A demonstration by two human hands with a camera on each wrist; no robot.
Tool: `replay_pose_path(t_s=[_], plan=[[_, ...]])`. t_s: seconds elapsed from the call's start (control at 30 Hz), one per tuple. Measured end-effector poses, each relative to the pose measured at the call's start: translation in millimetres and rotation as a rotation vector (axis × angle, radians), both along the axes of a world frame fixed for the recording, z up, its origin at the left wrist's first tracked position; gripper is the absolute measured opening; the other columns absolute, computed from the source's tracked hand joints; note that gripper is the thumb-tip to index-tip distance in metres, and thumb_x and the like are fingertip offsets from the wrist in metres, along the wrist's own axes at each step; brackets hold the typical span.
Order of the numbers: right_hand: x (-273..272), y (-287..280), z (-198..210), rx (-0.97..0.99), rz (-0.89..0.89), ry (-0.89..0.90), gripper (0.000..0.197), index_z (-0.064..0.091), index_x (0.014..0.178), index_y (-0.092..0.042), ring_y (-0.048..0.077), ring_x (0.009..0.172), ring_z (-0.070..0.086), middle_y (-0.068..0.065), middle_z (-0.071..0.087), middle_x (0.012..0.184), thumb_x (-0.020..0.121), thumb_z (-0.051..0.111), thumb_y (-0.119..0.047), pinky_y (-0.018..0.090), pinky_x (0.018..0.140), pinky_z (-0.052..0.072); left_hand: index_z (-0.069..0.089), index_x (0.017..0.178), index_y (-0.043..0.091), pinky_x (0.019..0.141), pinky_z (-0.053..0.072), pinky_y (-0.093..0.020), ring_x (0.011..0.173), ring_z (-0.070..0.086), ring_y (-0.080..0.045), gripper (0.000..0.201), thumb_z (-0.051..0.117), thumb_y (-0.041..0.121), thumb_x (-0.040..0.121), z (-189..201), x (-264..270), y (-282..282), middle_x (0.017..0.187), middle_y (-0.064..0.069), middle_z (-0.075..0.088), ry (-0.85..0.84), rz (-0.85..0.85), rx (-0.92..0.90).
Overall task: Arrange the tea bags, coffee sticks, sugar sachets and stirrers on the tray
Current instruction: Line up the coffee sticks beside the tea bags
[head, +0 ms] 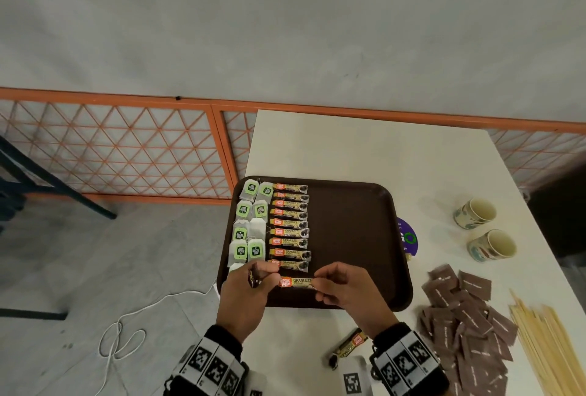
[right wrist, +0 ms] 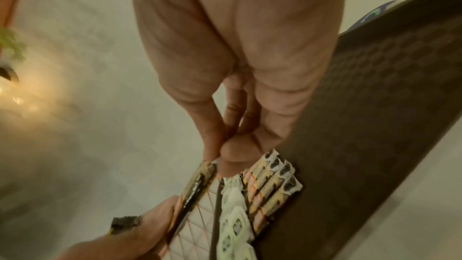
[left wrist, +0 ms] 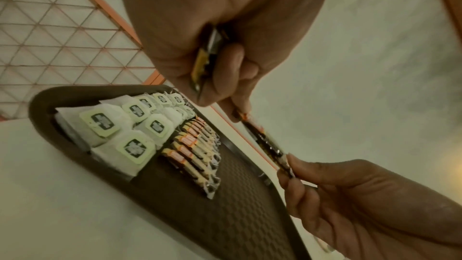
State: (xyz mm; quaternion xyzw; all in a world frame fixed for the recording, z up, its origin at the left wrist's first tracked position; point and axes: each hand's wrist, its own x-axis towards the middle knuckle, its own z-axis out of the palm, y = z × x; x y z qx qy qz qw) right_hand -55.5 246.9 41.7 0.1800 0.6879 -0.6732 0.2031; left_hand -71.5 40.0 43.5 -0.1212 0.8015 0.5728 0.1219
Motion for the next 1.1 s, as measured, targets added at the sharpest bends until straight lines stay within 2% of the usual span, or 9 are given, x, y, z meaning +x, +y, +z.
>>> replay_pose_path(t_s=[0.07, 0.13, 0.3, 0.47, 0.63, 0.77, 0.9, 1.0, 1.1], plan=[[-4, -5, -13, 0.131, 0.025, -0.046, 0.007, 0.069, 0.094, -0.005, 0.012, 0.065, 0.064, 0.010, 0.071, 0.077, 0.087, 0.071, -0.008, 0.021, 0.062, 0.052, 0.072, 0.081, 0.021, 0.072, 0.047, -0.013, 0.083, 0.065, -0.004, 0.008, 0.071, 0.014, 0.086, -8, -1, -9, 0.086, 0.010, 0.073, -0.003, 0.028, -0.094], [-10, -9, -30, 0.291, 0.038, -0.071, 0.005, 0.070, 0.089, -0.010, 0.008, 0.060, 0.060, 0.005, 0.071, 0.074, 0.085, 0.073, -0.010, 0.018, 0.058, 0.048, 0.071, 0.078, 0.023, 0.062, 0.047, -0.022, 0.068, 0.061, -0.014, 0.010, 0.068, 0.020, 0.088, -15, 0, -19, 0.082, 0.004, 0.073, -0.048, 0.130, -0.079], [-30, -26, -63, 0.447, 0.031, -0.127, 0.008, 0.074, 0.082, -0.013, 0.007, 0.057, 0.061, 0.003, 0.074, 0.077, 0.077, 0.080, -0.014, 0.021, 0.061, 0.055, 0.065, 0.088, 0.003, 0.040, 0.026, -0.022, 0.047, 0.031, -0.010, 0.026, 0.058, 0.027, 0.096, -17, 1, -45, 0.061, -0.002, 0.048, -0.250, 0.349, 0.258], [-42, -36, -75, 0.630, 0.004, -0.130, 0.011, 0.072, 0.071, -0.013, 0.014, 0.073, 0.068, -0.002, 0.072, 0.071, 0.074, 0.082, -0.016, 0.031, 0.075, 0.060, 0.066, 0.094, 0.002, 0.047, 0.027, -0.024, 0.049, 0.032, -0.013, 0.039, 0.043, 0.032, 0.103, -16, -1, -57, 0.062, -0.004, 0.045, -0.331, 0.348, 0.462], [-37, -44, -43, 0.731, -0.005, -0.041, 0.016, 0.068, 0.075, -0.017, 0.010, 0.072, 0.065, -0.005, 0.069, 0.072, 0.080, 0.079, -0.027, 0.023, 0.069, 0.054, 0.069, 0.102, 0.006, 0.059, 0.037, -0.032, 0.065, 0.052, -0.019, 0.049, 0.035, 0.041, 0.103, -7, -7, -59, 0.068, -0.005, 0.060, -0.420, 0.317, 0.716], [-14, -77, 22, 0.329, 0.205, -0.006, 0.020, 0.068, 0.091, -0.018, 0.009, 0.062, 0.065, 0.003, 0.072, 0.080, 0.091, 0.065, -0.038, 0.018, 0.056, 0.051, 0.068, 0.113, 0.016, 0.070, 0.041, -0.036, 0.082, 0.058, -0.023, 0.052, 0.028, 0.048, 0.102, 0, -11, -45, 0.086, -0.008, 0.064, -0.394, 0.276, 0.830], [1, -92, 37, 0.120, 0.242, 0.039, 0.010, 0.072, 0.090, -0.015, 0.014, 0.062, 0.066, 0.001, 0.072, 0.075, 0.090, 0.069, -0.024, 0.021, 0.056, 0.050, 0.066, 0.123, 0.027, 0.081, 0.047, -0.045, 0.098, 0.061, -0.032, 0.052, 0.026, 0.052, 0.100, 2, -9, -31, 0.108, -0.012, 0.065, -0.375, 0.172, 0.830], [6, -79, 23, 0.194, 0.055, 0.096, 0.004, 0.073, 0.086, -0.013, 0.013, 0.058, 0.063, 0.003, 0.070, 0.069, 0.088, 0.071, -0.015, 0.026, 0.058, 0.050, 0.067, 0.119, 0.027, 0.069, 0.045, -0.035, 0.083, 0.063, -0.022, 0.045, 0.035, 0.050, 0.098, -2, -5, -31, 0.100, -0.012, 0.067, -0.383, 0.037, 0.679], [15, -66, 3, 0.481, 0.022, 0.352, 0.008, 0.075, 0.084, -0.018, 0.006, 0.069, 0.066, -0.008, 0.069, 0.076, 0.082, 0.076, -0.010, 0.018, 0.065, 0.051, 0.060, 0.118, 0.007, 0.059, 0.042, -0.031, 0.067, 0.055, -0.019, 0.041, 0.052, 0.040, 0.095, -1, -2, -36, 0.083, -0.013, 0.059, -0.482, 0.064, 0.724]])
